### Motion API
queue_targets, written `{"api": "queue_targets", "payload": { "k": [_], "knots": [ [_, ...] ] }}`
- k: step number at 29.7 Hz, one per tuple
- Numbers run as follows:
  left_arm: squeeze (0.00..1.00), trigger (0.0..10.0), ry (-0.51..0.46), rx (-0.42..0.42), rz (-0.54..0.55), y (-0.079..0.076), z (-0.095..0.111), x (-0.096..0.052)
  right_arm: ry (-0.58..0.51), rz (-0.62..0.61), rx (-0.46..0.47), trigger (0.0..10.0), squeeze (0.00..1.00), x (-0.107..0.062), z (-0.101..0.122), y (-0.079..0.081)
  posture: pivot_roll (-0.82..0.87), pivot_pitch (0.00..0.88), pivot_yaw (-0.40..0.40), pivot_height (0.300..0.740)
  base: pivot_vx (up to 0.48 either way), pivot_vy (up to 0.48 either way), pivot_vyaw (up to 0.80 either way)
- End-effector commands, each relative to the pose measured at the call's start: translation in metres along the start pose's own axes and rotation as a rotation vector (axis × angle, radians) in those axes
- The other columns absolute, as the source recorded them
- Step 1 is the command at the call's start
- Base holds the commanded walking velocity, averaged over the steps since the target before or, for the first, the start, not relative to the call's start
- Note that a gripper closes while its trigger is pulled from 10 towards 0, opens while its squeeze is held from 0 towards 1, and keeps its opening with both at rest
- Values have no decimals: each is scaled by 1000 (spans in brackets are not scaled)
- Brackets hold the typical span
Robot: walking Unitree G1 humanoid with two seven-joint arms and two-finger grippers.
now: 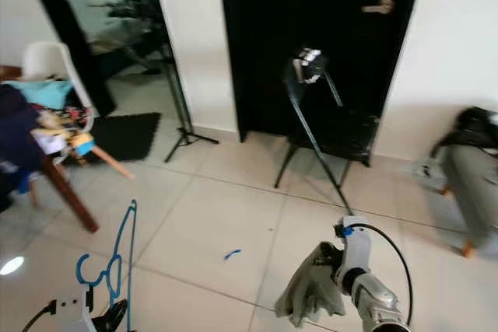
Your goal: Hang hanger
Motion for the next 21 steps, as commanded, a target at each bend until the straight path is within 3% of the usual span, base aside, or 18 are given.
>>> {"api": "queue_targets", "payload": {
  "k": [1,5,13,21],
  "knots": [
    [0,10000,-2,-14,14,4,1,-1,5,12,8,10000,0,2,-2,4,-30,8,4,740,0,0,731],
    [0,10000,-22,-21,-7,0,-1,-5,2,18,7,10000,0,1,-2,5,-30,13,6,740,0,0,731],
    [0,10000,-84,5,-51,-10,1,-17,-23,46,-13,10000,0,3,2,11,-24,19,9,740,468,0,694],
    [0,10000,-120,24,-70,-15,4,-28,-31,53,3,10000,0,4,6,11,-14,18,0,740,480,0,0]
  ]
}}
Point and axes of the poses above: a point about 5 cm out from each wrist's last joint towards the gripper, its own x axis pointing out of the wrist towards the gripper, its own z axis along the axis of the wrist's last joint, y = z × x, the point moved 3 cm from there along x, pointing out of the wrist towards the gripper, and after that the axes turned 2 degrees about -x, right-handed, at the moved point
